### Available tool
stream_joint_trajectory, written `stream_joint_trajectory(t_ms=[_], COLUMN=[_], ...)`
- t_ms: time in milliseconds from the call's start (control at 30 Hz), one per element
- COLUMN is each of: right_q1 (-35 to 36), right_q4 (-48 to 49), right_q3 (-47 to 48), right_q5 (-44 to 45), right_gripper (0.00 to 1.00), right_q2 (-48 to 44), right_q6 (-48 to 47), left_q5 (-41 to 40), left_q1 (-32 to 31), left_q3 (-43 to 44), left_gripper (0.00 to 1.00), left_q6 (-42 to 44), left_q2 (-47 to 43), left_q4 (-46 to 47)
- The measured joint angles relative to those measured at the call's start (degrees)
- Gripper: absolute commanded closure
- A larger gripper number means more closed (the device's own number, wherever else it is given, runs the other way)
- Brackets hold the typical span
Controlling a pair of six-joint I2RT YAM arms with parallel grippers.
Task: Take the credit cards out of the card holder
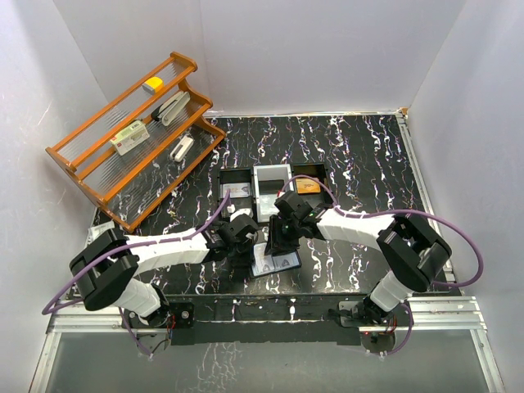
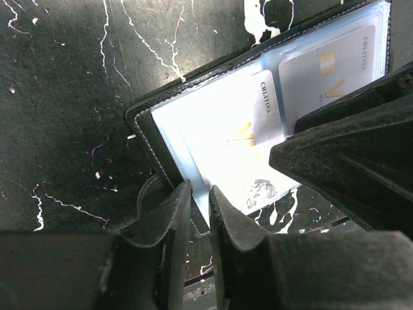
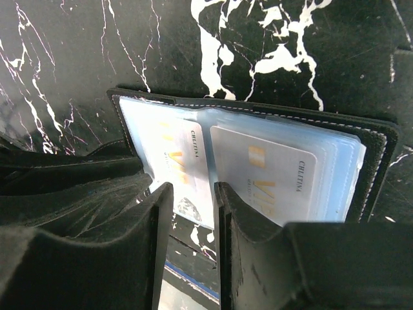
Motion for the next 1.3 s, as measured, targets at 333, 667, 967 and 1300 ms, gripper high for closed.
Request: stream_joint_trajectory(t_ms=[333,667,967,1300], right_q1=[0.0,-1.3,-1.1,-0.5], right_q4=[4.2,9.2,5.8,2.0], right_q3=[-2.6,-5.6,-4.3,-2.0], right_q5=[-3.4,-7.0,-4.2,-0.4], right_gripper=[0.75,0.79,0.74,0.73], right_q2=[0.0,0.0,-1.2,-0.9], right_q6=[0.2,2.3,1.6,-0.2], left_q5=[0.0,0.0,0.0,0.1], left_q1=[0.2,0.2,0.2,0.2], left_q3=[0.0,0.6,1.6,1.9], left_gripper=[0.87,0.9,0.92,0.94], left_q6=[0.1,1.0,2.1,2.8], left_q2=[0.5,0.9,1.7,2.0], left_q4=[0.2,-0.5,-1.6,-1.8])
